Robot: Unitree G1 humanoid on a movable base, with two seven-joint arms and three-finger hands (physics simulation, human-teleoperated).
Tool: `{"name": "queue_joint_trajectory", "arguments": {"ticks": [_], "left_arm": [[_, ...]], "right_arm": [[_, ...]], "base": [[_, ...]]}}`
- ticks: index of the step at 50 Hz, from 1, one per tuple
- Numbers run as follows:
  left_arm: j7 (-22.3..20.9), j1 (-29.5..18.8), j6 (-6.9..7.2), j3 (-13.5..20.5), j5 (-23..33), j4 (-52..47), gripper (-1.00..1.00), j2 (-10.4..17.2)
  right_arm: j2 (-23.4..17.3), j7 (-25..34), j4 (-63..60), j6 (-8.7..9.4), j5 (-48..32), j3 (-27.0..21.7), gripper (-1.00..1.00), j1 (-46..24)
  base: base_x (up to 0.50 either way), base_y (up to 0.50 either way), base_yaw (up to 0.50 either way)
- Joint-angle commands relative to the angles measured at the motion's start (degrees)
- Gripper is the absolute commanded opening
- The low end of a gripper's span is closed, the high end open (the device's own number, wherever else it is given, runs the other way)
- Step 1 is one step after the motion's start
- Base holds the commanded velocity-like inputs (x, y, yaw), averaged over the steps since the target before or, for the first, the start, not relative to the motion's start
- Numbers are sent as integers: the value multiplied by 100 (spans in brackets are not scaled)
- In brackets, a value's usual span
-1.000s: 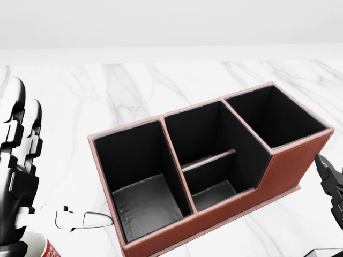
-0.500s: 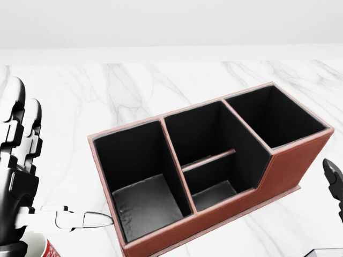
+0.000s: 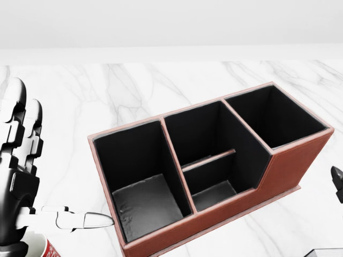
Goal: Pick up the book and place it in the back compartment of the caddy.
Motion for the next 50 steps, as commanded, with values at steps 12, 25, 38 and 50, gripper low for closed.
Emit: {"name": "queue_joint_trajectory", "arguments": {"ticks": [12, 25, 38, 50], "left_arm": [[-4, -1, 0, -7, 2, 27, 100, 2], [-8, 5, 0, 5, 5, 19, 100, 4], [-7, 7, 0, -4, 16, 35, 100, 2], [2, 14, 0, -28, 39, 64, 100, -2]], "right_arm": [[-198, -226, 509, 0, -51, -3, 100, -79], [-301, -456, 857, 0, -114, 122, 100, -131], [-307, -470, 866, 0, -108, 148, 100, -96], [-336, -464, 967, 0, -98, 80, 100, -56]], "base": [[0, 0, 0], [0, 0, 0], [0, 0, 0], [0, 0, 0]]}}
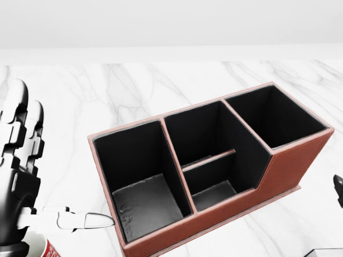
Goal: Pick up the book and place it in the back compartment of the caddy.
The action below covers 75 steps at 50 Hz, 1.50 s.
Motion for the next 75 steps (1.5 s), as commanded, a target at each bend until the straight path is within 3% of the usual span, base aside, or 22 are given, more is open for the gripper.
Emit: {"name": "queue_joint_trajectory", "arguments": {"ticks": [1, 39, 62, 63, 64, 65, 75], "left_arm": [[6, 7, 0, -17, 16, 19, 100, -3], [10, 4, 0, -23, 26, 15, 100, -1], [11, 11, 0, -28, 30, 36, 100, -1], [9, 11, 0, -27, 29, 29, 100, -2], [9, 14, 0, -27, 30, 39, 100, -2], [9, 16, 0, -27, 31, 35, 100, -2], [14, 29, 0, -40, 34, 69, 100, -8]], "right_arm": [[-34, -20, 106, 0, 7, -40, 100, 20], [-193, -207, 568, 0, -52, -23, 100, -18], [-279, -467, 1014, 0, -103, 262, 100, -80], [-281, -462, 1025, 0, -96, 265, 91, -84], [-285, -449, 1042, 0, -89, 271, 39, -88], [-288, -453, 1047, 0, -79, 274, -95, -81], [-284, -477, 992, 0, -64, 254, -100, -83]], "base": [[0, 0, 0], [0, 0, 0], [0, 0, 0], [0, 0, 0], [0, 0, 0], [0, 0, 0], [0, 0, 0]]}}
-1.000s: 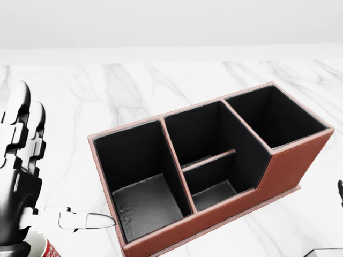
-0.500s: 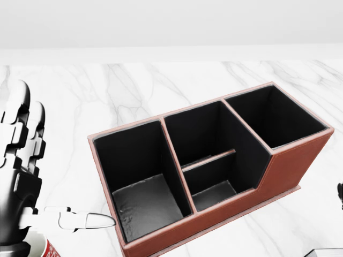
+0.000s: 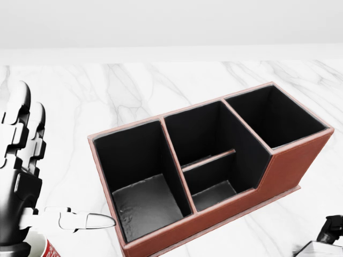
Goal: Pick up the book and place it in the back compartment of the caddy.
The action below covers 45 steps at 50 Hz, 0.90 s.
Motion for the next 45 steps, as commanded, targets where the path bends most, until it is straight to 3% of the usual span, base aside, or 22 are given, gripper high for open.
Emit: {"name": "queue_joint_trajectory", "arguments": {"ticks": [1, 6, 16, 30, 45], "left_arm": [[0, 7, 0, -5, 1, 11, 100, -2], [3, 8, 0, -2, -2, 41, 100, -3], [-5, -14, 0, 14, -5, -44, 100, 2], [-1, -19, 0, 28, -14, -7, 100, 4], [-6, -38, 0, 50, -40, -19, 100, 5]], "right_arm": [[36, -65, 13, 0, 74, 62, -100, -8], [75, -8, -163, 9, 108, 34, -100, -21], [201, 205, -720, 238, 195, -74, -100, -35], [397, 686, -1635, 864, 394, -190, -100, -109], [406, 1163, -2269, 940, 206, -40, -100, -260]], "base": [[0, 0, 0], [0, 0, 0], [0, 0, 0], [0, 0, 0], [0, 0, 0]]}}
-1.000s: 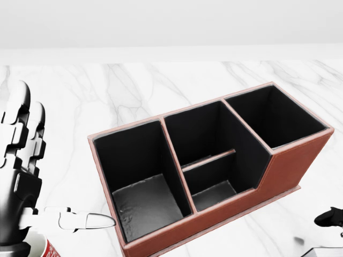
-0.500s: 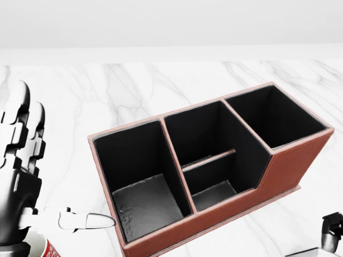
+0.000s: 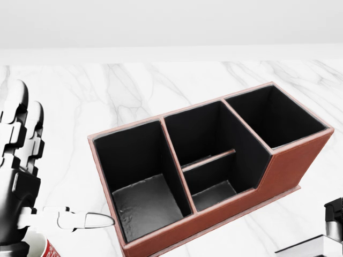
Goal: Pick up the book and place it in the back compartment of the caddy.
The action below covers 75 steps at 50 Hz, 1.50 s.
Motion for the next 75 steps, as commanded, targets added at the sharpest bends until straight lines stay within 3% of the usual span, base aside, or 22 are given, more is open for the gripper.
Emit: {"name": "queue_joint_trajectory", "arguments": {"ticks": [1, 16, 41, 75], "left_arm": [[0, -14, 0, 9, -13, -12, 100, 1], [4, -48, 0, 17, -30, -20, 100, 8], [0, -57, 0, 35, -67, -15, 100, 11], [-8, -52, 0, 27, -60, -22, 100, 12]], "right_arm": [[-8, 305, -562, 73, -116, 53, -100, -157], [-146, 581, -1173, 131, -319, 196, -100, -531], [-482, 581, -1887, 131, -883, 988, -100, -1639], [-117, 581, -2125, 131, -1282, 1792, -100, -1954]], "base": [[0, 0, 0], [0, 0, 0], [0, 0, 0], [0, 0, 0]]}}
